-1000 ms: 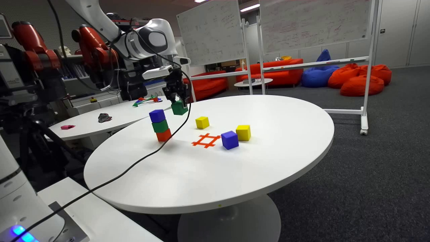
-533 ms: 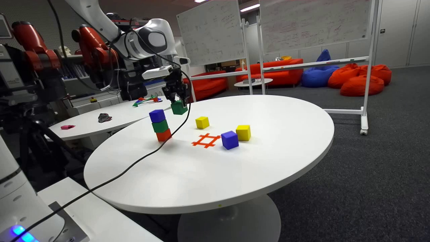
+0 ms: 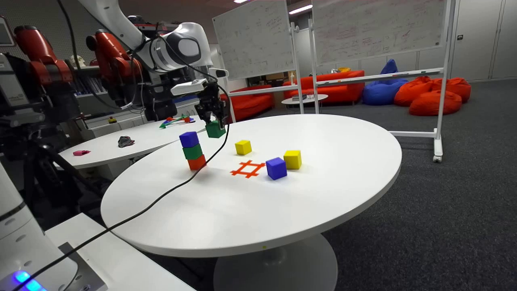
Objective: Unstack all the toy blocks then put the orange block in the marked zone
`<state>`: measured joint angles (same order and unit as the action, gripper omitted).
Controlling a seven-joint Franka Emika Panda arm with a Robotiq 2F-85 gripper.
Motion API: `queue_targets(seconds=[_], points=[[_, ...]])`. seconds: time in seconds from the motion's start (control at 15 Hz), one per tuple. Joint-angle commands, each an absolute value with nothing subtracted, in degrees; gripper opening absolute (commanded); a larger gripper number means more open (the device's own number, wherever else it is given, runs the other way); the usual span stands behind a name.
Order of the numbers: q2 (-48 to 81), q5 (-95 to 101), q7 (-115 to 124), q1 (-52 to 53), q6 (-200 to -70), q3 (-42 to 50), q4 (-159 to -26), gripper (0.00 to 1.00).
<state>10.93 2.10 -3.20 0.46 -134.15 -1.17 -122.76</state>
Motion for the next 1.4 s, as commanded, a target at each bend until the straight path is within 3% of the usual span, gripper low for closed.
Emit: queue_targets(seconds=[0.0, 1.13, 1.2, 1.33], points=[[11.05, 1.95, -3.13, 0.29, -134.02, -0.84, -122.63, 0.31], [11.5, -0.41, -3.28, -4.28, -135.38, 3.54, -122.85, 0.31], [11.64, 0.9, -3.03, -3.84, -133.97, 3.45, -122.55, 0.56], [11.64, 0.78, -3.03, -3.95, -133.97, 3.49, -122.55, 0.56]])
